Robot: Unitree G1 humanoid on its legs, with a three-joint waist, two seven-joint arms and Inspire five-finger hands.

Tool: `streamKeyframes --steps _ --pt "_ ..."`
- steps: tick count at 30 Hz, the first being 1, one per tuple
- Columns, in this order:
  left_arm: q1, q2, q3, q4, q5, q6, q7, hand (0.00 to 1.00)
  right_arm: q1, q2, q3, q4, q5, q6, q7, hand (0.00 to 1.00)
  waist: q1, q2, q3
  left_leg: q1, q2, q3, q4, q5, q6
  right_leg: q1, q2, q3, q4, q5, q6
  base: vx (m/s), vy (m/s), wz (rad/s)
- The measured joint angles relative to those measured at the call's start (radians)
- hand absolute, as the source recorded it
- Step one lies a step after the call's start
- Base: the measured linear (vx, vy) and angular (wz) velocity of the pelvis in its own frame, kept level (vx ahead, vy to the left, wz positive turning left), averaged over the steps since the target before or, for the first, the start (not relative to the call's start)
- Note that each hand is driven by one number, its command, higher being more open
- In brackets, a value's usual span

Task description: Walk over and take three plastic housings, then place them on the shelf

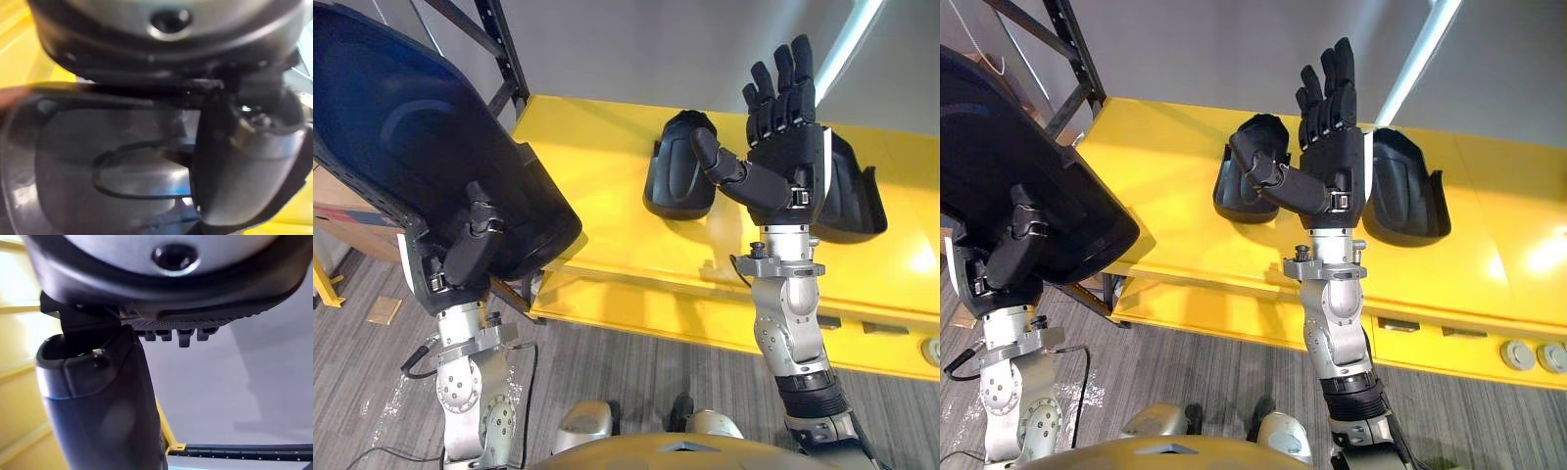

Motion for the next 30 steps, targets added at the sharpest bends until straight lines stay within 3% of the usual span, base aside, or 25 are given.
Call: streamKeyframes --steps 1,2,3,4,5,6,7,8,9,10,11,12,13,14,15,16,17,18,19,20,22,23,26,30 --pt "0.016 -0.002 -0.001 0.0 0.0 0.001 0.0 0.0 0.0 0.0 0.005 0.0 0.015 0.0 0.001 1.0 -0.001 0.003 -0.003 -0.003 -0.007 0.007 0.011 0.004 -0.009 0.021 -0.004 -0.002 -0.04 0.015 0.001 0.12 0.006 0.11" --pt "0.019 -0.006 -0.003 0.002 0.002 0.011 -0.002 0.0 0.001 0.002 -0.001 -0.001 0.018 0.0 0.0 1.0 -0.004 -0.008 -0.002 -0.049 -0.027 0.015 0.074 0.008 -0.038 0.042 -0.038 -0.006 -0.081 0.035 0.01 0.1 0.062 0.2" --pt "0.017 -0.005 -0.01 0.006 0.002 0.011 -0.002 0.0 0.002 0.003 -0.002 -0.002 0.018 0.0 0.0 1.0 -0.005 -0.008 -0.003 -0.067 -0.02 0.042 0.087 -0.001 -0.02 0.043 -0.054 -0.016 -0.085 0.038 0.015 0.07 0.096 0.52" --pt "0.016 -0.004 -0.025 0.008 0.004 0.011 -0.011 0.0 0.001 0.005 -0.019 -0.006 0.018 0.0 -0.005 1.0 -0.025 0.004 -0.01 -0.102 0.049 0.084 0.094 -0.01 -0.022 0.046 -0.07 -0.042 -0.09 0.04 0.018 0.06 0.162 0.69" --pt "0.014 -0.004 -0.038 0.012 0.007 0.01 -0.021 0.0 0.002 0.006 -0.025 -0.006 0.019 0.0 -0.012 1.0 -0.037 0.02 -0.018 -0.161 0.137 0.089 0.133 -0.003 -0.052 0.047 -0.08 -0.053 -0.097 0.041 0.022 0.05 0.19 0.69" --pt "0.01 -0.003 -0.042 0.019 0.011 0.007 -0.026 0.0 0.002 0.008 -0.024 -0.006 0.019 0.001 -0.016 1.0 -0.04 0.027 -0.021 -0.183 0.178 0.087 0.152 0.008 -0.07 0.048 -0.091 -0.056 -0.097 0.041 0.036 0.07 0.309 0.41" --pt "0.003 -0.003 -0.051 0.04 0.035 0.004 -0.028 0.0 0.002 0.011 -0.018 -0.003 0.018 0.003 -0.022 1.0 -0.044 0.027 -0.019 -0.21 0.237 0.072 0.158 0.04 -0.112 0.05 -0.127 -0.057 -0.09 0.05 0.059 0.07 0.305 0.14" --pt "0.003 -0.003 -0.056 0.049 0.047 0.003 -0.027 0.0 0.002 0.011 -0.014 -0.001 0.018 0.004 -0.022 1.0 -0.05 0.025 -0.018 -0.213 0.259 0.063 0.149 0.059 -0.124 0.054 -0.151 -0.056 -0.085 0.054 0.069 0.1 0.544 0.05" --pt "0.003 0.0 -0.063 0.072 0.074 0.002 -0.029 0.0 0.001 0.01 -0.008 -0.001 0.019 0.003 -0.02 1.0 -0.059 0.023 -0.017 -0.201 0.289 0.045 0.095 0.143 -0.124 0.058 -0.224 -0.049 -0.054 0.059 0.114 0.07 0.393 -0.05" --pt "0.004 0.002 -0.063 0.075 0.088 0.002 -0.03 0.0 0.001 0.009 -0.008 -0.001 0.021 0.0 -0.019 1.0 -0.061 0.027 -0.019 -0.186 0.296 0.032 0.061 0.207 -0.111 0.057 -0.252 -0.038 -0.04 0.059 0.141 0.1 0.551 -0.15" --pt "0.003 0.005 -0.062 0.074 0.1 0.0 -0.04 0.0 0.001 0.002 -0.008 -0.001 0.029 -0.007 -0.016 1.0 -0.063 0.04 -0.024 -0.166 0.293 -0.009 0.035 0.284 -0.124 0.053 -0.286 -0.013 -0.022 0.053 0.206 0.05 0.546 -0.3" --pt "0.005 0.029 -0.063 0.067 0.125 -0.007 -0.076 0.0 0.002 0.007 -0.007 0.0 0.052 -0.011 -0.012 1.0 -0.069 0.038 -0.024 -0.145 0.224 -0.027 0.061 0.125 -0.209 0.039 -0.352 0.026 -0.021 0.057 0.23 0.04 0.848 -0.21" --pt "0.007 0.058 -0.078 0.056 0.15 -0.008 -0.094 0.0 0.003 0.021 -0.007 0.007 0.053 -0.015 -0.009 1.0 -0.072 0.027 -0.017 -0.15 0.203 -0.023 0.073 0.084 -0.224 0.04 -0.377 0.039 -0.023 0.057 0.228 -0.05 0.799 -0.19" --pt "0.003 0.115 -0.088 0.048 0.206 0.0 -0.131 0.0 0.005 0.061 0.007 0.039 0.101 -0.019 -0.007 1.0 -0.066 -0.003 -0.006 -0.162 0.159 0.003 0.125 0.056 -0.201 0.04 -0.407 0.075 -0.03 0.071 0.21 -0.11 0.651 -0.25" --pt "0.005 0.148 -0.089 0.048 0.219 0.027 -0.157 0.0 0.018 0.088 0.022 0.053 0.154 -0.014 -0.01 1.0 -0.051 -0.002 -0.004 -0.161 0.154 0.019 0.165 0.024 -0.189 0.04 -0.406 0.075 -0.034 0.118 0.163 -0.12 0.423 -0.42" --pt "0.008 0.158 -0.088 0.046 0.22 0.038 -0.171 0.0 0.034 0.098 0.024 0.051 0.17 -0.014 -0.011 1.0 -0.045 0.001 -0.005 -0.16 0.157 0.026 0.18 0.007 -0.183 0.041 -0.406 0.07 -0.034 0.154 0.159 -0.13 0.364 -0.42" --pt "0.015 0.162 -0.082 0.045 0.219 0.052 -0.202 0.0 0.072 0.108 0.022 0.047 0.166 -0.022 -0.023 1.0 -0.044 0.006 -0.007 -0.158 0.158 0.034 0.176 -0.006 -0.17 0.036 -0.407 0.036 -0.035 0.231 0.143 -0.14 0.305 -0.33" --pt "0.025 0.144 -0.078 0.043 0.214 0.063 -0.226 0.0 0.113 0.108 0.019 0.04 0.164 -0.028 -0.037 1.0 -0.038 0.011 -0.015 -0.144 0.158 0.058 0.128 0.008 -0.142 0.02 -0.395 -0.017 -0.079 0.334 0.074 -0.13 0.254 -0.5" --pt "0.033 0.136 -0.072 0.037 0.2 0.068 -0.242 0.0 0.123 0.107 0.019 0.039 0.155 -0.028 -0.051 1.0 -0.028 0.024 -0.01 -0.122 0.174 0.096 0.072 0.029 -0.12 -0.003 -0.363 -0.034 -0.059 0.309 0.052 -0.09 0.15 -0.5" --pt "0.036 0.137 -0.068 0.033 0.196 0.077 -0.254 0.0 0.14 0.106 0.015 0.034 0.123 -0.028 -0.07 1.0 -0.04 0.031 -0.009 -0.099 0.177 0.102 -0.005 0.075 -0.115 -0.014 -0.298 -0.049 0.039 0.159 0.097 -0.04 0.076 -0.35" --pt "0.03 0.149 -0.055 0.03 0.182 0.081 -0.275 0.0 0.149 0.092 0.012 0.009 0.075 -0.029 -0.084 1.0 -0.055 0.023 -0.016 -0.087 0.163 0.103 -0.098 0.142 -0.124 0.004 -0.213 -0.061 0.013 0.026 0.113 -0.03 0.065 0.1" --pt "0.005 0.154 -0.07 0.032 0.178 0.088 -0.281 0.0 0.164 0.071 -0.005 -0.026 0.046 -0.031 -0.092 1.0 -0.065 0.031 -0.015 -0.092 0.158 0.09 -0.143 0.181 -0.124 0.009 -0.186 -0.025 -0.038 0.032 0.123 -0.02 0.032 0.4" --pt "-0.065 0.161 -0.142 0.032 0.153 0.132 -0.256 0.0 0.17 0.038 -0.043 -0.048 0.036 -0.031 -0.099 1.0 -0.083 0.038 -0.021 -0.071 0.158 0.061 -0.251 0.283 -0.137 0.008 -0.17 -0.041 -0.039 0.045 0.138 -0.01 -0.026 0.44" --pt "-0.166 0.171 -0.275 0.028 0.153 0.17 -0.236 0.0 0.167 0.026 -0.102 -0.091 0.036 -0.006 -0.098 1.0 -0.11 0.043 -0.026 -0.07 0.158 0.04 -0.31 0.33 -0.14 0.003 -0.165 -0.06 -0.039 0.046 0.139 -0.01 -0.02 0.2"
